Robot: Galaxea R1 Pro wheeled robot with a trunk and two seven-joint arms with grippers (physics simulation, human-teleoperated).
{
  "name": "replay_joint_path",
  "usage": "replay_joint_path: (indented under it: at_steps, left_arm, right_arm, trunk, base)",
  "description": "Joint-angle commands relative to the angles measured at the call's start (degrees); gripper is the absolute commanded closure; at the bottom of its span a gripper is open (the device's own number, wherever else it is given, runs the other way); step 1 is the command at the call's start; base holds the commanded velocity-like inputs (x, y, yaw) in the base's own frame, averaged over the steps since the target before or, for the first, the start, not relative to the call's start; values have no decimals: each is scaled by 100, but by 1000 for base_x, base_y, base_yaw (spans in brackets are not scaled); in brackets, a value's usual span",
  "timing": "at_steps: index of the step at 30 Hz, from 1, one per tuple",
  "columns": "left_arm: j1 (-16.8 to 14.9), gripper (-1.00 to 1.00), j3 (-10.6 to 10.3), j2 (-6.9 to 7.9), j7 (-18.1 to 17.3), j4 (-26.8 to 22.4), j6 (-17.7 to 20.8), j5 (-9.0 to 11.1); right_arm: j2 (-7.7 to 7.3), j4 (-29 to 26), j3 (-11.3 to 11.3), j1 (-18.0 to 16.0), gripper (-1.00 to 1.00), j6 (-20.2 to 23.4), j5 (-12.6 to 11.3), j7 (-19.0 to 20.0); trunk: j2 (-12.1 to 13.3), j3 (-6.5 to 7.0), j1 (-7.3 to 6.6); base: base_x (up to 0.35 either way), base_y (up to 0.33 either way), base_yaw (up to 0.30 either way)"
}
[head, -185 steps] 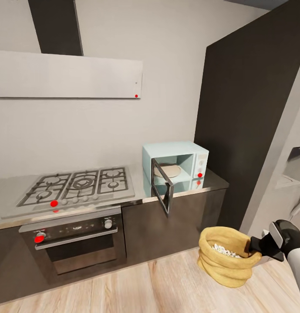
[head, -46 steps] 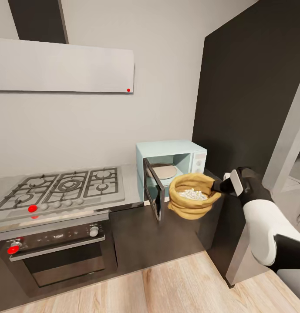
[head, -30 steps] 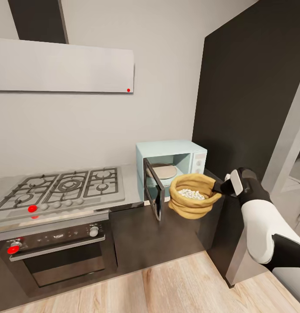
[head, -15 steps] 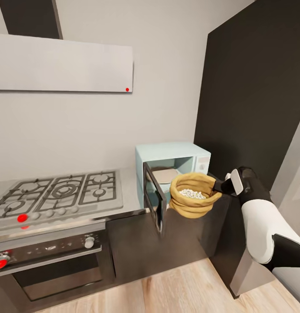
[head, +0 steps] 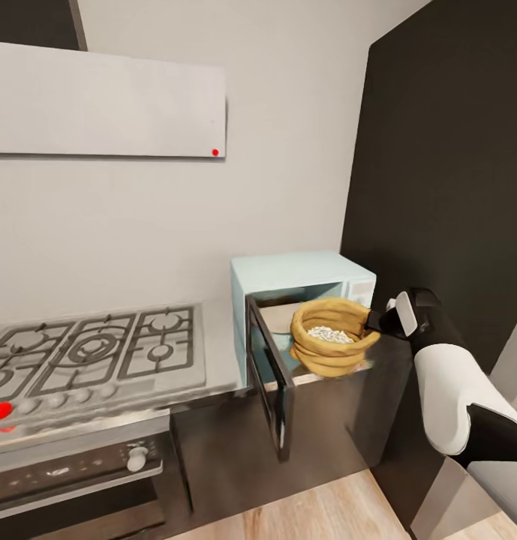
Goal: In the kitchen, take the popcorn bag from the countertop, put it into the microwave, and heat it until the popcorn is cooked so the cooked popcorn ends up inside the bag.
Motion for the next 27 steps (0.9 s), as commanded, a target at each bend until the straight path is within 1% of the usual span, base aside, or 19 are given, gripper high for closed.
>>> replay_joint_path:
  at_steps: [1, 4, 6, 9, 13, 16, 19, 22, 25, 26, 27]
  left_arm:
    - [2, -100, 23, -3, 3, -7, -12, 40]
    - [2, -100, 23, -3, 3, -7, -12, 40]
    - [1, -100, 33, 24, -15, -7, -30, 64]
    - [0, -100, 32, 24, -15, -7, -30, 61]
    - [1, -100, 35, 25, -15, -7, -30, 66]
    - [2, -100, 35, 26, -15, -7, -31, 67]
    - [1, -100, 37, 23, -15, -7, -30, 66]
    - [0, -100, 38, 24, -15, -7, -30, 67]
    - [0, -100, 39, 24, -13, -7, -30, 67]
    - [0, -100, 39, 24, -12, -7, -30, 67]
    - [0, -100, 39, 24, -11, -7, -30, 67]
  right_arm:
    - [39, -4, -8, -5, 100, 21, -4, -27]
    - [76, -4, -12, -5, 100, 21, -3, -28]
    - [142, -49, 16, 14, 100, -1, -29, 38]
    - [122, -50, -2, 13, 100, 8, -31, 66]
    - [253, -143, -11, 13, 100, 21, -30, 178]
    - [351, -239, -15, 13, 100, 21, -30, 180]
    - [376, -335, -19, 13, 100, 21, -7, 101]
    - [452, -376, -11, 9, 100, 21, 13, 3]
    - [532, -340, -12, 18, 100, 21, -37, -95]
    - [536, -267, -13, 10, 100, 21, -31, -741]
    - [538, -210, -13, 0, 100, 21, -28, -766]
  trunk:
    - [-4, -7, 4]
    - [-4, -7, 4]
    - [-4, -7, 4]
    - [-4, -7, 4]
    - [-4, -7, 4]
    - [-4, -7, 4]
    - [-4, -7, 4]
    - [-4, -7, 4]
    - [-4, -7, 4]
    - [-4, -7, 4]
    - [-4, -7, 4]
  base:
    - [259, 0, 0]
    - [146, 0, 0]
    - [0, 0, 0]
    - [0, 0, 0]
    - [0, 0, 0]
    - [0, 0, 0]
    - [0, 0, 0]
    - [0, 0, 0]
    - [0, 0, 0]
    - [0, 0, 0]
    - [0, 0, 0]
